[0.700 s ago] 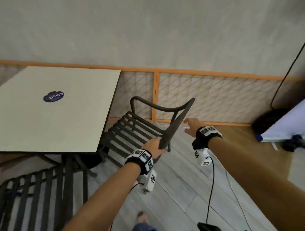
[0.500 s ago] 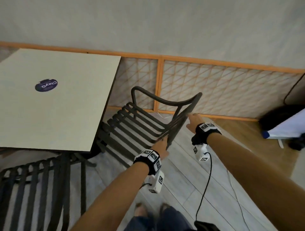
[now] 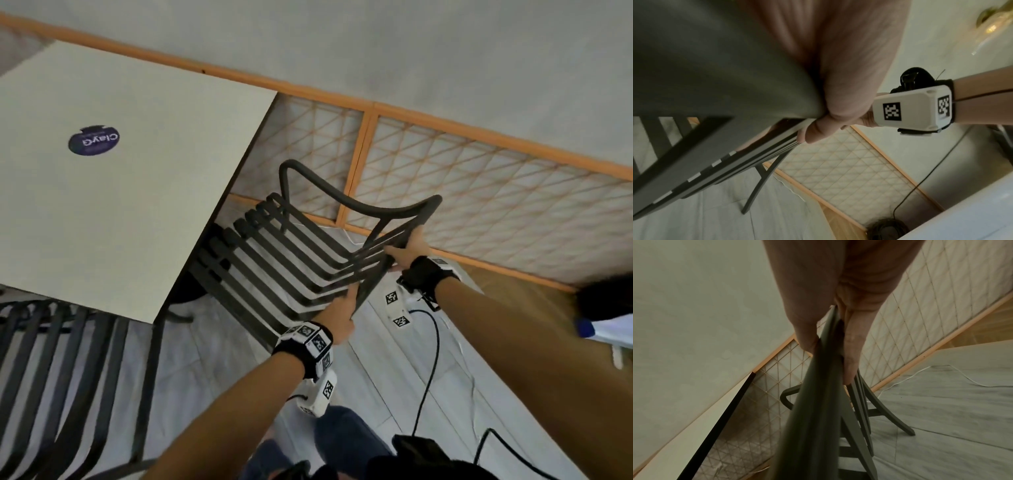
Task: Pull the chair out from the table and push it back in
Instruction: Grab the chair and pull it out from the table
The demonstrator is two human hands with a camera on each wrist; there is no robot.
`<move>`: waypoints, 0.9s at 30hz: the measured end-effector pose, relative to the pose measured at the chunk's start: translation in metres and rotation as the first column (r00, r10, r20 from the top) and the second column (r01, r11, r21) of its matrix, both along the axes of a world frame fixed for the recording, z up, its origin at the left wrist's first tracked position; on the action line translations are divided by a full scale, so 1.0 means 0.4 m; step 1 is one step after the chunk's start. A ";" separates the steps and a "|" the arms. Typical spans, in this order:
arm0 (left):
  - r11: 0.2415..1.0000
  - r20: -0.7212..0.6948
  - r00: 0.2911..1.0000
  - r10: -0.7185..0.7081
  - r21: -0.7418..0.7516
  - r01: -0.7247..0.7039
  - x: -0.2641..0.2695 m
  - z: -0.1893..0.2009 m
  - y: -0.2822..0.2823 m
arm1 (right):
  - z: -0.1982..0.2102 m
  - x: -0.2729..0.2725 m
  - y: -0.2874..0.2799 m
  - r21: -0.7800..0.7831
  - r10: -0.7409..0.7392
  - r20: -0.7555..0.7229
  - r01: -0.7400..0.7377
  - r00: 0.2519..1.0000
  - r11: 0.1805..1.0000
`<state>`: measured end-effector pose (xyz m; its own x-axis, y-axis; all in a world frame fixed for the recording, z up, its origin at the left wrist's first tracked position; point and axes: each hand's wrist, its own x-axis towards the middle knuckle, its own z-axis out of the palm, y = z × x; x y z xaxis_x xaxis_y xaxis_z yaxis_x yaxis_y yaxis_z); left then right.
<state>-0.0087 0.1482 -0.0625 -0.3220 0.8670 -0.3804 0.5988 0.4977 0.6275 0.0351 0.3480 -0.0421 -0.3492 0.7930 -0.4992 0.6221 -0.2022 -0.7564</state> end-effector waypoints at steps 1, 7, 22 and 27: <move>1.000 0.000 1.000 0.018 -0.003 -0.018 -0.004 0.006 0.019 | -0.002 -0.014 0.029 0.068 0.036 0.038 -0.038 0.999 0.997; 0.994 0.040 0.993 0.111 -0.025 -0.110 -0.032 0.027 0.115 | -0.014 -0.100 0.153 0.175 0.158 0.155 -0.184 0.975 0.967; 0.939 0.228 0.914 0.336 -0.004 -0.344 -0.146 0.006 0.244 | -0.064 -0.323 0.295 0.234 0.319 0.156 -0.348 0.935 0.908; 0.917 0.236 0.890 0.390 -0.009 -0.399 -0.199 -0.003 0.254 | -0.070 -0.410 0.299 0.234 0.387 0.158 -0.415 0.908 0.879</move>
